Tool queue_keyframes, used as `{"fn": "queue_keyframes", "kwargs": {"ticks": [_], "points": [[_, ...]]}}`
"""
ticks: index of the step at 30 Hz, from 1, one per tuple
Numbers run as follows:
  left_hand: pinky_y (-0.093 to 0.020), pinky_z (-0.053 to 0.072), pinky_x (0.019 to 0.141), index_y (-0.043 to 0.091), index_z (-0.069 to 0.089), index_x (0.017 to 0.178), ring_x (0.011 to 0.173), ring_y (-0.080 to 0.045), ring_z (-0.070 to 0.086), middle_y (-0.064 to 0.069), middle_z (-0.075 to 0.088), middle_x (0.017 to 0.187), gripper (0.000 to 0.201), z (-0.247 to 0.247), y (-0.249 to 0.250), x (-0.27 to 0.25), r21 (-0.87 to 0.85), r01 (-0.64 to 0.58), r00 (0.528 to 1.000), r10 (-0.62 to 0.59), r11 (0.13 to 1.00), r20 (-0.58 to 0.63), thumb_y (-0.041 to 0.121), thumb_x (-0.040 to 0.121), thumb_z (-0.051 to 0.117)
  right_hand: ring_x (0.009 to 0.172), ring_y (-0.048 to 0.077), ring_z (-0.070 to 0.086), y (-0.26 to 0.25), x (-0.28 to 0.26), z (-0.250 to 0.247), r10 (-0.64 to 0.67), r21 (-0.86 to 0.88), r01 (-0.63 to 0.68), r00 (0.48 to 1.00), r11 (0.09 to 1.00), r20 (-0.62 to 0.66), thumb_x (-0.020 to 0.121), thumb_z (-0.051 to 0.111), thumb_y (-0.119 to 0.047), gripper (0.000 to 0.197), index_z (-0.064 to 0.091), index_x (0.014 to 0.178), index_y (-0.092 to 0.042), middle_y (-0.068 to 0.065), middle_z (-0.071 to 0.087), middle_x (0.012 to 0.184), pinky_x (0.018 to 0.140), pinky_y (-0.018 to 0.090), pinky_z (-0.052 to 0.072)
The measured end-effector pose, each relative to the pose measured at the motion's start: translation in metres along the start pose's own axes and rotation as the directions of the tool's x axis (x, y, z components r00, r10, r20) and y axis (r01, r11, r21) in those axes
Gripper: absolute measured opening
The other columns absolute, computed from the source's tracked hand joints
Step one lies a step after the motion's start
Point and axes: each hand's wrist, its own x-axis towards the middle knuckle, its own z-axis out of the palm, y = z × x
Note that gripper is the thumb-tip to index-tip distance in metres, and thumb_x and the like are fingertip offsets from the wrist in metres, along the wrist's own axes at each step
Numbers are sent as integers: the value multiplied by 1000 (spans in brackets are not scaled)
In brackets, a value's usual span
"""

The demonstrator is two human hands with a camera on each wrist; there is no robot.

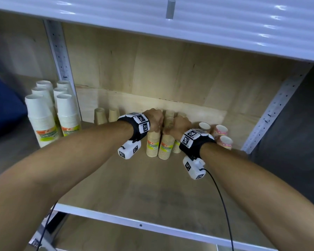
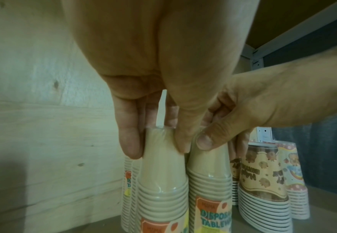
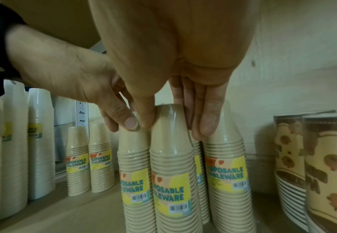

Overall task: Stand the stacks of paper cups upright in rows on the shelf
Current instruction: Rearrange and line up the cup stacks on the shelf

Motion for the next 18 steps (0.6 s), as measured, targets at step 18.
{"fn": "queue_keyframes", "kwargs": {"ticks": [18], "points": [[-28,46,79,21,66,115,94,-21,57,0,57,104,37,-27,-19,5,-58,-21,996,17,998,-82,33,82,77,87,28,63,-12,5,-28,-22,5,23,995,1000,-101,76,65,-52,47,62,100,-11,8,63,100,68,31,50]]}}
